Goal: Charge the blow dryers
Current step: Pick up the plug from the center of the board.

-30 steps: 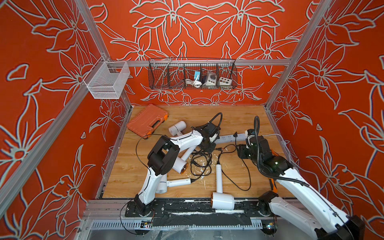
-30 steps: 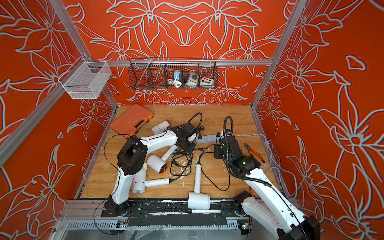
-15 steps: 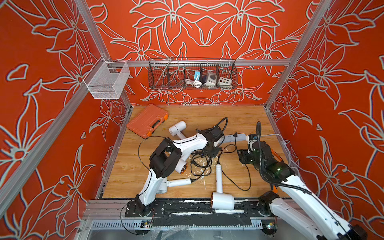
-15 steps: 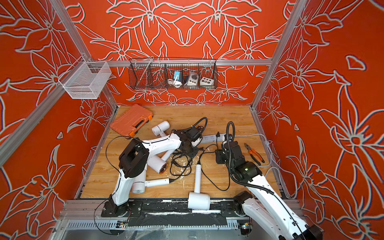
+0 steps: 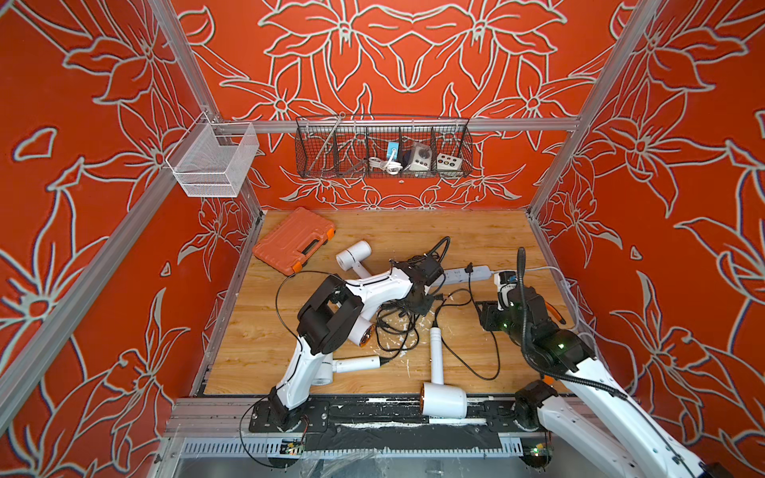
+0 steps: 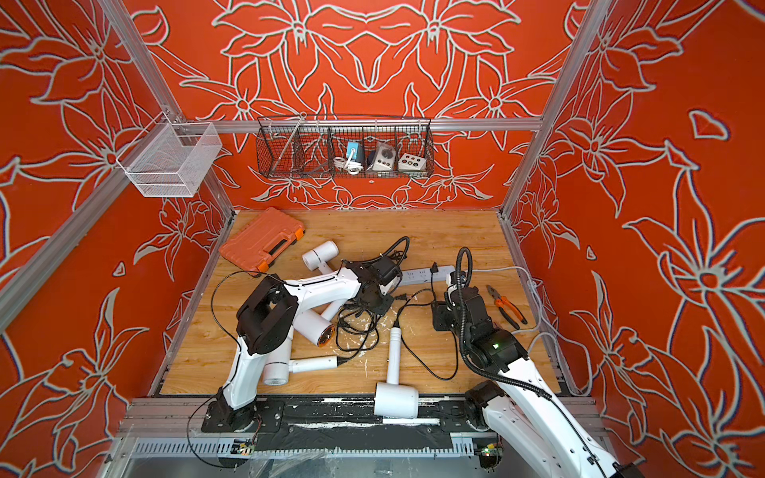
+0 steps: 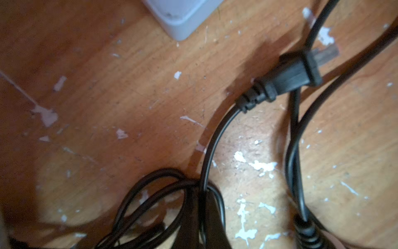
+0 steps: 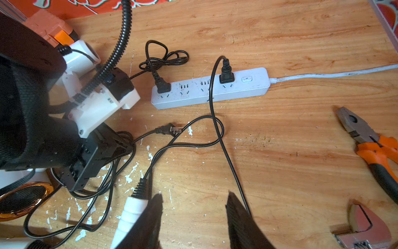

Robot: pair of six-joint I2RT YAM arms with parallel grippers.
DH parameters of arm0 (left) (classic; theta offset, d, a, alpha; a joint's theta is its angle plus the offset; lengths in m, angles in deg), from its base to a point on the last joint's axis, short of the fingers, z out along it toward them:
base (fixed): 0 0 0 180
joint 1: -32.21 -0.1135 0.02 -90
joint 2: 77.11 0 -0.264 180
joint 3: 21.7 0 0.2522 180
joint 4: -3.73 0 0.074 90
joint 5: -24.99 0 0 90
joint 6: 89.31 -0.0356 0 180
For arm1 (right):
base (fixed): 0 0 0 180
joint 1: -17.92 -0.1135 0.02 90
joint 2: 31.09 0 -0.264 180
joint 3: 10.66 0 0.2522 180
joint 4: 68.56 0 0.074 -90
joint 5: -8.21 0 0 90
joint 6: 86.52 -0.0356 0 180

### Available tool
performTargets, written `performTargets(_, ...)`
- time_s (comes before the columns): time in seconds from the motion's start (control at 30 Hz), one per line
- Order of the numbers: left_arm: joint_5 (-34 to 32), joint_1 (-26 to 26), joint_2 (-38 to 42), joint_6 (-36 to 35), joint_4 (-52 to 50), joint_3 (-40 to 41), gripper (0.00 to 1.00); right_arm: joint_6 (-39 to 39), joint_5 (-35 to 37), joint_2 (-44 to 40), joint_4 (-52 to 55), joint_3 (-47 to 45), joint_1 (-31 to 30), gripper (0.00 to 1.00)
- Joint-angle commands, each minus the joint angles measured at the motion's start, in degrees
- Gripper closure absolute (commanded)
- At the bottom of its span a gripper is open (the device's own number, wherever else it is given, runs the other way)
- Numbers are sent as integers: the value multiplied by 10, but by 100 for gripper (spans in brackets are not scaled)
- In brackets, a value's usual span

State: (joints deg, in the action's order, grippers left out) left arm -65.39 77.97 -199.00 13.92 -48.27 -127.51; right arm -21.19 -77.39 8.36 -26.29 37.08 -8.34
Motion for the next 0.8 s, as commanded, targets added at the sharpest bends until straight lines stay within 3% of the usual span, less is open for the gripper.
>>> performTargets(0.0,-22,-1,18,-1,-31,-24,100,14,11,-4,16,-9,2,51)
performTargets(0.27,-33,-2,66,-8,-67,-48,100,32,-7,18,-9,-27,2,51)
performTargets(0.57,-189,3,144,-46,-148,-94,100,91,-48,7,-81,-44,-16,54)
performTargets(0.77,-138,3,147,-8,-221,-140,100,146,-9,2,-188,-54,-93,56)
